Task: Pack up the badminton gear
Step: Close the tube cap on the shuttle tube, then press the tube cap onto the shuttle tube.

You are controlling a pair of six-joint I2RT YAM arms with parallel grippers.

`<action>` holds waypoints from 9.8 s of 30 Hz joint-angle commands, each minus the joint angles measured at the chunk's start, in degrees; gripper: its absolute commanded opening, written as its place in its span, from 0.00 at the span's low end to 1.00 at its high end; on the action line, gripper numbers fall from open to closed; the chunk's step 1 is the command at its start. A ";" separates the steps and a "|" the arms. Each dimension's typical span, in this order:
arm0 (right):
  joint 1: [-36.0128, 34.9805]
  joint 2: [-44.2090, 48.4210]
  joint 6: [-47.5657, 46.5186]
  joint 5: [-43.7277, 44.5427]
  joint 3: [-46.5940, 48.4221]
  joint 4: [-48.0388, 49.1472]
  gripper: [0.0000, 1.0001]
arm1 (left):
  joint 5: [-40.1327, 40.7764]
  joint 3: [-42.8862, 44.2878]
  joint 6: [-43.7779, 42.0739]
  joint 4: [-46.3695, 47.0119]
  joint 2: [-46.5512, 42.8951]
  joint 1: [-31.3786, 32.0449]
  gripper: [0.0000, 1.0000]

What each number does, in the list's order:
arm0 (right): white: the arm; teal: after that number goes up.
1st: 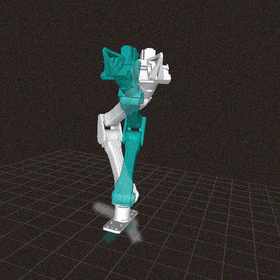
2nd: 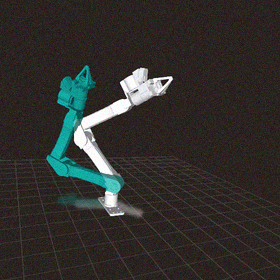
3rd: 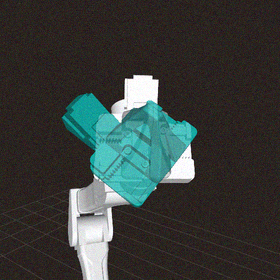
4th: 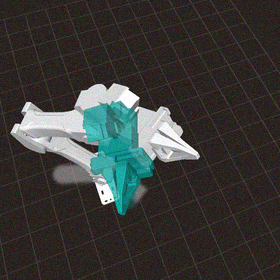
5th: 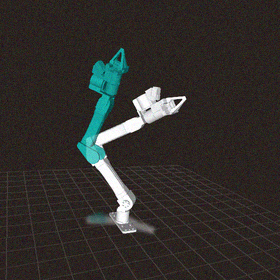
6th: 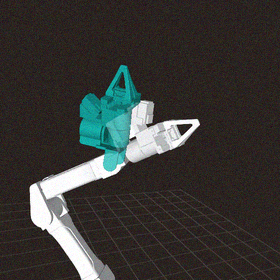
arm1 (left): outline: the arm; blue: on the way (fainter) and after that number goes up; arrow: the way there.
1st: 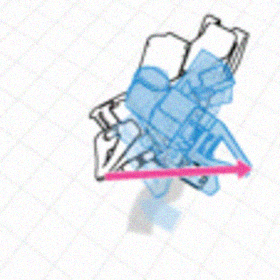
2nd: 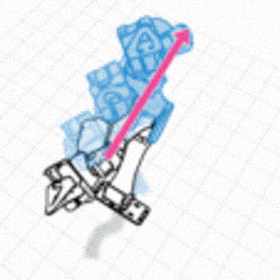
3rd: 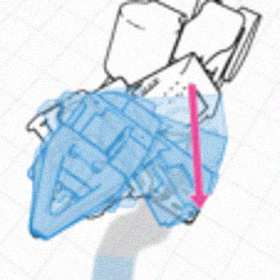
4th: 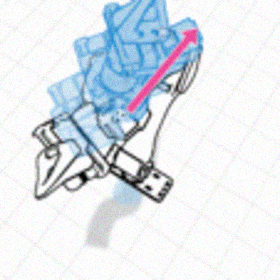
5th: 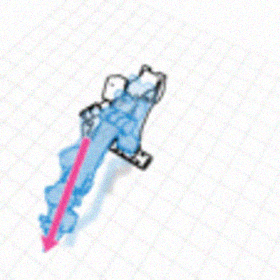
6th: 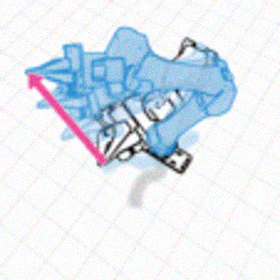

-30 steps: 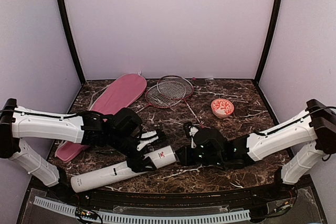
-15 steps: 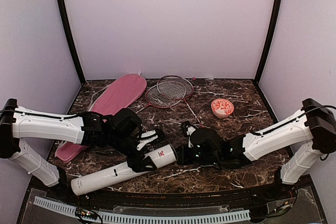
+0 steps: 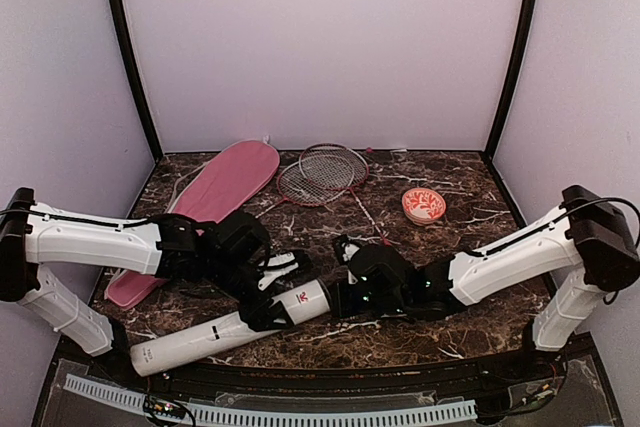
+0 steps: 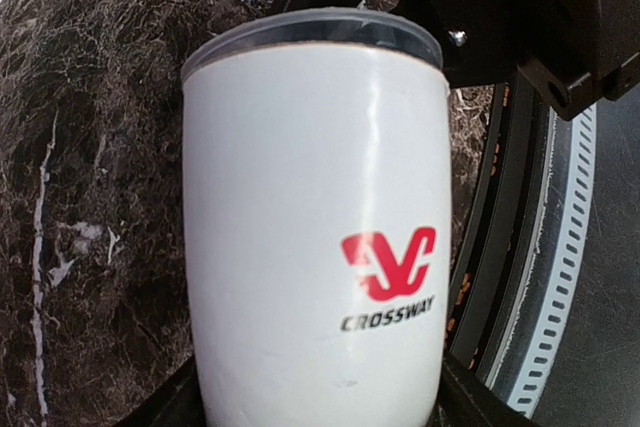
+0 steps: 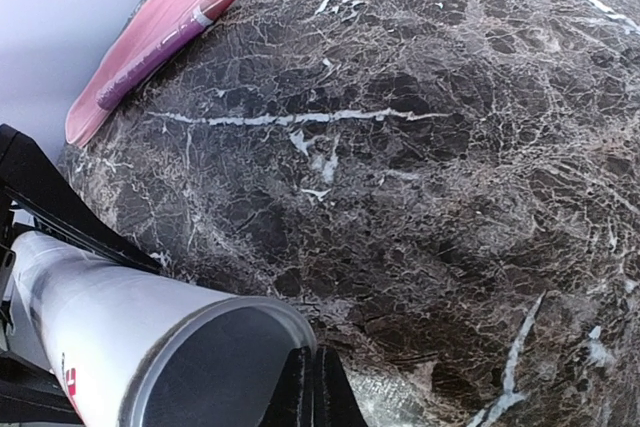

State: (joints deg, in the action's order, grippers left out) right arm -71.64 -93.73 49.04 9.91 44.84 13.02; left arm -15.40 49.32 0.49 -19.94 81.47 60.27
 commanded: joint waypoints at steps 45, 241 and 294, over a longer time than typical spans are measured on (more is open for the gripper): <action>0.34 21.61 -3.90 12.26 1.65 -21.07 0.50 | -5.12 -1.10 -8.71 12.34 -4.70 0.29 0.69; -5.45 4.70 16.12 -1.15 -8.94 12.31 0.62 | 11.23 -1.94 -5.47 3.85 9.61 9.60 0.81; 28.51 16.87 -11.81 2.97 6.50 -38.22 0.89 | 18.60 15.18 9.02 -6.95 2.36 -23.27 0.99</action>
State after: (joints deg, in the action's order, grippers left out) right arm -45.67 -74.72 38.76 16.99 51.75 -23.24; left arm 6.09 65.89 8.82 -24.34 82.96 43.20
